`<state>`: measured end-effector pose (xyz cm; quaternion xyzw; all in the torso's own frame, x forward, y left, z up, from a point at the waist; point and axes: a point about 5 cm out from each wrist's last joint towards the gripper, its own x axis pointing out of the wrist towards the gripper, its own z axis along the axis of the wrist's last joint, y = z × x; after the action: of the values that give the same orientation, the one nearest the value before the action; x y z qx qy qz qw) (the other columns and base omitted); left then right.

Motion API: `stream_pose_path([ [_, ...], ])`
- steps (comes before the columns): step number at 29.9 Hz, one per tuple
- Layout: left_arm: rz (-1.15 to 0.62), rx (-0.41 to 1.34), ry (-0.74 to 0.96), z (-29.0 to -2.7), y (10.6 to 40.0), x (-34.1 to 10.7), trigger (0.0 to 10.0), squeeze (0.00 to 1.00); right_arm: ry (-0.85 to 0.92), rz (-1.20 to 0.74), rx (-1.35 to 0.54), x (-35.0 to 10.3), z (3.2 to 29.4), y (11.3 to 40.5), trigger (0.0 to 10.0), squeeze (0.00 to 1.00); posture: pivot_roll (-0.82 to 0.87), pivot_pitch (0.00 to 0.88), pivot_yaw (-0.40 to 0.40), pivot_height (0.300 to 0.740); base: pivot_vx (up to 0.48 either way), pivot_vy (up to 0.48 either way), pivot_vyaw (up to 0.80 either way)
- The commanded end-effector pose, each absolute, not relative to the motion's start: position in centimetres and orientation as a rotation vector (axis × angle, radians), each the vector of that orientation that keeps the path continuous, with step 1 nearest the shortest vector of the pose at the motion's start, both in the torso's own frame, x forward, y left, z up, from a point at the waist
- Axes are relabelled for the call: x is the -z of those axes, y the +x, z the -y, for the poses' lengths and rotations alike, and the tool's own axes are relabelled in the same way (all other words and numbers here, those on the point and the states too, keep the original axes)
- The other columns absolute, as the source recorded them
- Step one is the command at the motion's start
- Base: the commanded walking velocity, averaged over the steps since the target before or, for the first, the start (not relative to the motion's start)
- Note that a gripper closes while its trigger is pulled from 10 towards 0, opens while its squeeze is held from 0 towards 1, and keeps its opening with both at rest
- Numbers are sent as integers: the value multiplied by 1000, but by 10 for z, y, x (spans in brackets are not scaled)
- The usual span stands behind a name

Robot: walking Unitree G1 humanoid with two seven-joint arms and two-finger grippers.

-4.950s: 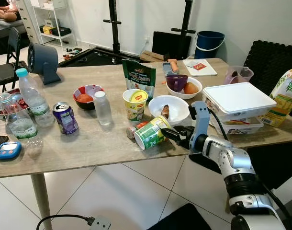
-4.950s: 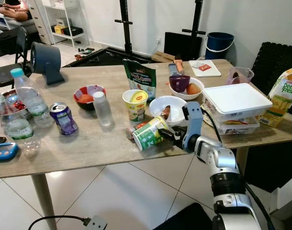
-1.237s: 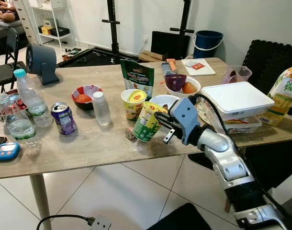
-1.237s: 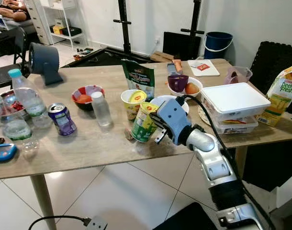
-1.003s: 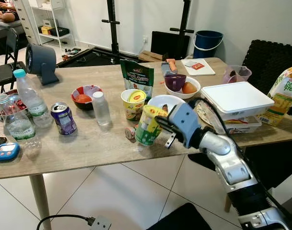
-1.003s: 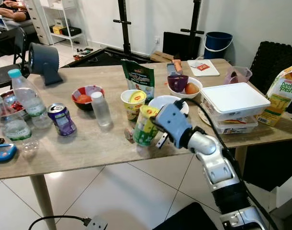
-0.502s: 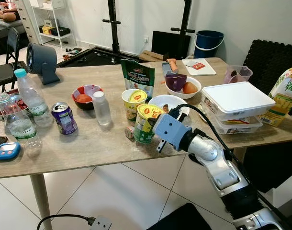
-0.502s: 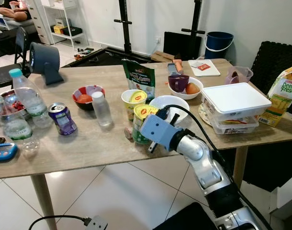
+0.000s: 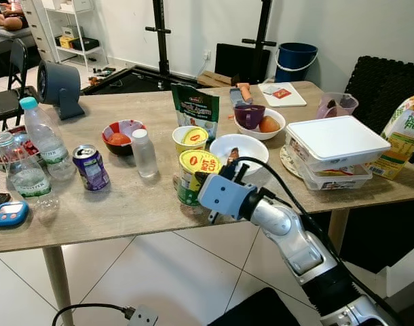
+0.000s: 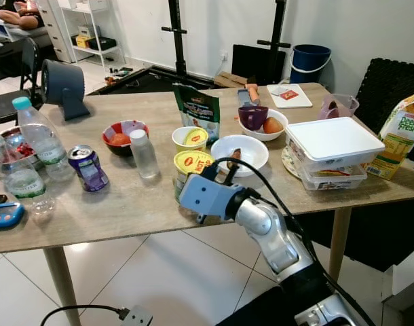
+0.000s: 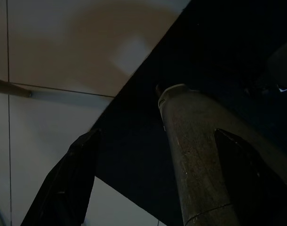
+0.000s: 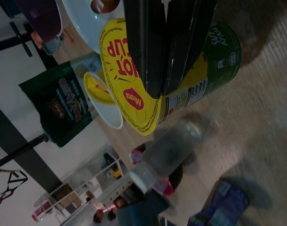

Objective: Restocking fridge

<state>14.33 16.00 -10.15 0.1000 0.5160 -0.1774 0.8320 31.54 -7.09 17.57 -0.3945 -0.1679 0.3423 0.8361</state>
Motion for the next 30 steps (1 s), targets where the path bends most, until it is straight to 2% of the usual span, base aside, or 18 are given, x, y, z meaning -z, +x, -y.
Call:
stream_pose_path([
  [1, -1241, 409, 204, -158, 105, 114, 10000, 0, -884, 365, -734, -169, 64, 315, 0, 0, -59, 93, -14, 740, 0, 0, 0],
  [6, -1240, 409, 202, -158, 105, 114, 10000, 0, -948, 384, -721, -166, 59, 318, 431, 0, -57, 93, -15, 740, 0, 0, 0],
  [7, -1240, 409, 202, -158, 106, 114, 10000, 0, -962, 390, -713, -166, 59, 319, 1647, 0, -56, 94, -15, 740, 0, 0, 0],
  [8, -1240, 409, 202, -158, 106, 114, 10000, 0, -962, 390, -713, -166, 59, 319, 1647, 0, -56, 94, -15, 740, 0, 0, 0],
  [9, -1239, 408, 202, -157, 106, 114, 10000, 0, -974, 397, -701, -165, 58, 320, 4902, 0, -54, 94, -15, 740, 0, 0, 0],
  [11, -1239, 408, 202, -157, 106, 114, 10000, 0, -974, 400, -698, -165, 58, 321, 4902, 0, -54, 94, -15, 740, 0, 0, 0],
  [12, -1239, 407, 202, -157, 106, 114, 10000, 0, -981, 406, -684, -165, 58, 321, 10000, 0, -54, 94, -15, 740, 0, 0, 0],
  [13, -1239, 406, 202, -157, 106, 114, 10000, 0, -987, 412, -674, -166, 58, 322, 10000, 0, -54, 94, -15, 740, 0, 0, 0],
  [14, -1240, 406, 202, -158, 106, 114, 10000, 0, -989, 415, -666, -166, 58, 322, 10000, 145, -54, 94, -15, 740, 0, 0, 0],
  [16, -1240, 406, 202, -158, 106, 114, 10000, 0, -990, 419, -660, -166, 59, 323, 10000, 145, -54, 94, -15, 740, 0, 0, 0],
  [17, -1241, 405, 203, -158, 106, 114, 10000, 0, -991, 422, -658, -166, 59, 324, 10000, 675, -54, 94, -15, 740, 0, 0, 0],
  [18, -1241, 405, 203, -158, 106, 114, 10000, 0, -989, 425, -659, -166, 59, 323, 10000, 796, -54, 94, -15, 740, 0, 0, 0],
  [22, -1240, 405, 204, -158, 106, 114, 10000, 0, -968, 432, -665, -167, 59, 323, 10000, 773, -54, 93, -14, 740, 0, 0, 0],
  [24, -1238, 405, 204, -159, 107, 114, 10000, 0, -928, 443, -674, -170, 58, 322, 10000, 651, -54, 92, -14, 740, 0, 0, 0],
  [25, -1238, 405, 205, -159, 107, 114, 10000, 0, -912, 448, -681, -172, 58, 321, 10000, 204, -54, 92, -14, 740, 0, 0, 0],
  [27, -1237, 405, 205, -159, 108, 114, 10000, 0, -901, 451, -688, -173, 58, 320, 10000, 204, -54, 92, -14, 740, 0, 0, 0],
  [28, -1236, 405, 205, -159, 108, 114, 10000, 0, -861, 446, -713, -175, 58, 318, 10000, 0, -55, 91, -11, 740, 0, 0, 0],
  [30, -1235, 406, 205, -159, 109, 113, 10000, 0, -779, 431, -769, -178, 57, 314, 10000, 0, -55, 91, -11, 740, 0, 0, 0],
])
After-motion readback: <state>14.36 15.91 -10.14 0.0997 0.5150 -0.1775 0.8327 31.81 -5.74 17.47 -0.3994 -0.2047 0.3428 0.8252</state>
